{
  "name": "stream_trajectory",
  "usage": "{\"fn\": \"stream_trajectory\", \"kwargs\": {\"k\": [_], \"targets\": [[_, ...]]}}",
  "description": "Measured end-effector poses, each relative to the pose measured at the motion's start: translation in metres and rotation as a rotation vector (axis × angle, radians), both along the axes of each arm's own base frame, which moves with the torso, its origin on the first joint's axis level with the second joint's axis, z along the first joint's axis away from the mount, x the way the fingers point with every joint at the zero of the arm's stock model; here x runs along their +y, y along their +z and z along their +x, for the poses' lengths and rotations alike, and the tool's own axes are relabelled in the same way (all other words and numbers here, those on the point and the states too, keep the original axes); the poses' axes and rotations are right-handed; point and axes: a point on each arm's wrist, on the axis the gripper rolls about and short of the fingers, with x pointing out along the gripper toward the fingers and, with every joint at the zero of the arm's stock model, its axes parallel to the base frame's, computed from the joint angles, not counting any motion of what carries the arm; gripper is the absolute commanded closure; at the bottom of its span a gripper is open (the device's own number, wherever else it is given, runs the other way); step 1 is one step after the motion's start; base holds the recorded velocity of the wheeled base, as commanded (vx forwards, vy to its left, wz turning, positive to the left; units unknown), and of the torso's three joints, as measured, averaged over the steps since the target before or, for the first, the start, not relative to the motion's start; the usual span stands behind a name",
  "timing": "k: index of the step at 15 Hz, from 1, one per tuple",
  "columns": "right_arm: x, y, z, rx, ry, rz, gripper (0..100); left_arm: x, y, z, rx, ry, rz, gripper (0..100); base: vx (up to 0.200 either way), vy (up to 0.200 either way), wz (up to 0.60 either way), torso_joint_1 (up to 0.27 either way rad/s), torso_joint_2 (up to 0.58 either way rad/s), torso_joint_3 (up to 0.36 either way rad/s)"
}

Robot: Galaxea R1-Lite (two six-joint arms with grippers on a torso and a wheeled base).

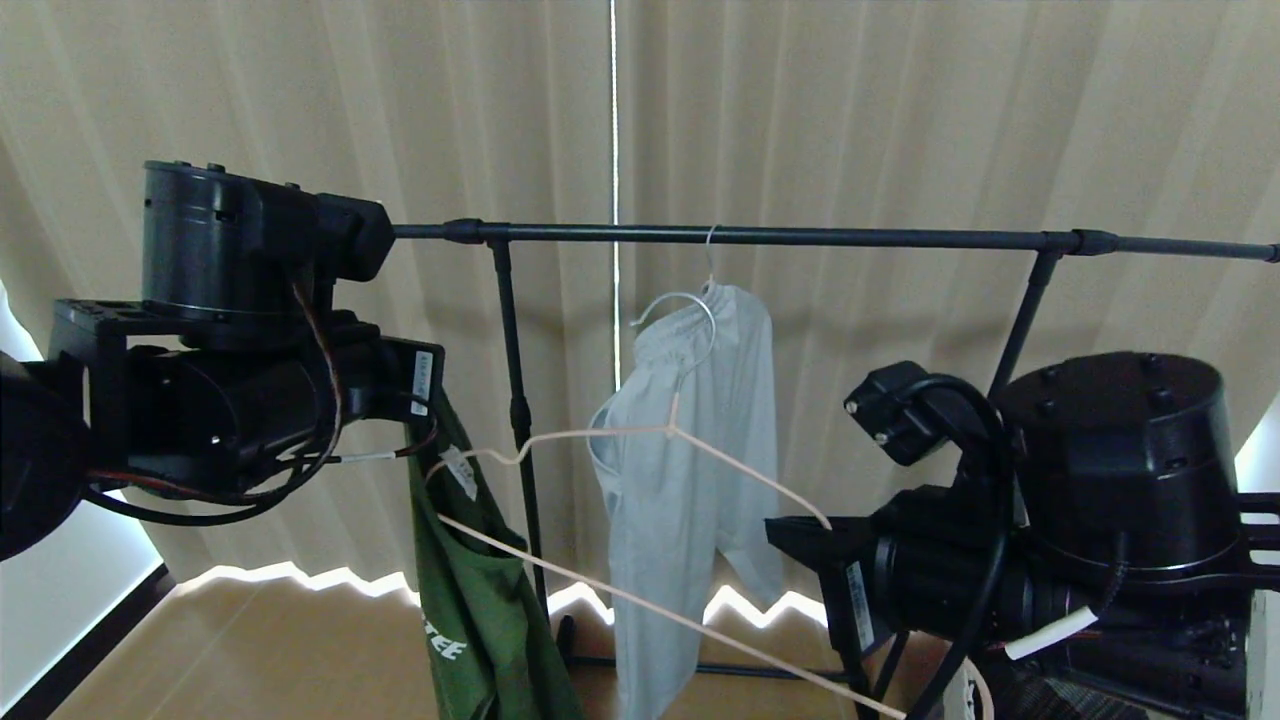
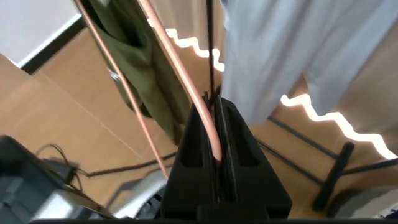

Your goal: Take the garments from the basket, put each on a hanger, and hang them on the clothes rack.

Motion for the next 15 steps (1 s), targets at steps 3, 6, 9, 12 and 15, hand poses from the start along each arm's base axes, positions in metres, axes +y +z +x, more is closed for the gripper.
{"fn": "stream_trajectory", "kwargs": {"k": [3, 6, 9, 12, 15], "targets": [[0.013, 0.019, 0.001, -0.034, -0.047, 0.031, 100, -0.002, -0.004, -0.001, 0.010, -0.007, 0.005, 100, 0.000, 0.000, 0.00, 0.000, 0.00, 0.000], [0.016, 0.021, 0.003, -0.049, -0.077, 0.023, 100, -0.001, -0.004, -0.002, 0.008, 0.004, 0.016, 100, 0.000, 0.000, 0.00, 0.000, 0.00, 0.000], [0.015, 0.019, 0.005, -0.041, -0.108, -0.018, 100, 0.001, -0.001, -0.004, 0.002, 0.004, 0.039, 100, 0.000, 0.000, 0.00, 0.000, 0.00, 0.000], [0.018, 0.026, 0.018, -0.069, -0.173, -0.020, 100, 0.005, 0.002, -0.011, -0.003, -0.006, 0.061, 100, 0.000, 0.000, 0.00, 0.000, 0.00, 0.000], [0.027, 0.030, 0.032, -0.085, -0.205, -0.014, 100, 0.006, 0.003, -0.015, -0.008, -0.010, 0.060, 100, 0.000, 0.000, 0.00, 0.000, 0.00, 0.000]]}}
